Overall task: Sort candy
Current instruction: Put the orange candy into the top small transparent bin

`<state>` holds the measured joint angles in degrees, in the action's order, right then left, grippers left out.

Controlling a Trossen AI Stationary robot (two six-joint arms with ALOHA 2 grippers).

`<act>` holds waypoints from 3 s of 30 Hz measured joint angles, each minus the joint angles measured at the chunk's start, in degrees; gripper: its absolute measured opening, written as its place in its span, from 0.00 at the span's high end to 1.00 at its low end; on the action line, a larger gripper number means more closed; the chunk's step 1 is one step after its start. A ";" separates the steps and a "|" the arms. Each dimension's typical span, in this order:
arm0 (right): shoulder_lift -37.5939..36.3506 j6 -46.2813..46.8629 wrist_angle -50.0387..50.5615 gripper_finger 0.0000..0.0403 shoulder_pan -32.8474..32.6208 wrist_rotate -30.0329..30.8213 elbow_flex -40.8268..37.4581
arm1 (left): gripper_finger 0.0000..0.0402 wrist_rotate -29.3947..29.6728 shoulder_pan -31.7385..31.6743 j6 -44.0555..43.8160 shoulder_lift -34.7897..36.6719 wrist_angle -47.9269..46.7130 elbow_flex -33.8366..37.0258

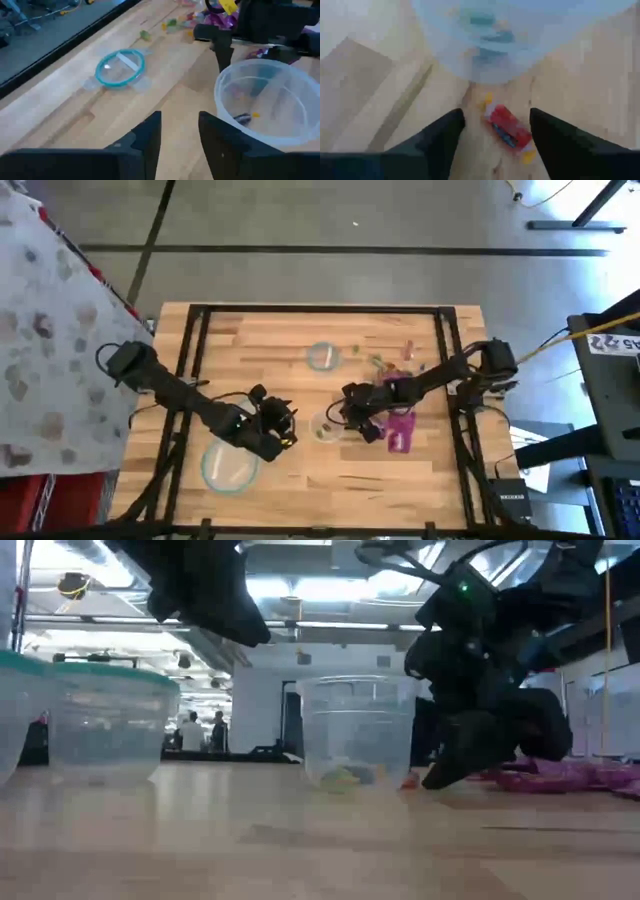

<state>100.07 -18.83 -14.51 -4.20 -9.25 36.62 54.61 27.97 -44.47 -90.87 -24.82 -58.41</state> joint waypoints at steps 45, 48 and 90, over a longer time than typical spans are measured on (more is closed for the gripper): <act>-17.87 15.04 3.22 0.97 -7.42 12.19 8.83 | 0.71 -0.61 -0.58 0.73 0.11 -1.89 -0.13; -18.95 13.44 6.82 0.97 -7.42 15.11 9.98 | 0.71 -5.50 -2.96 -3.50 2.14 -10.37 -1.46; -20.85 30.38 2.66 0.69 -8.98 19.98 -13.42 | 0.53 -50.64 -43.46 53.74 3.96 -28.17 8.25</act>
<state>79.22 11.55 -11.85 -13.18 10.73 23.20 3.97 -15.50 9.27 -86.91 -52.99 -50.16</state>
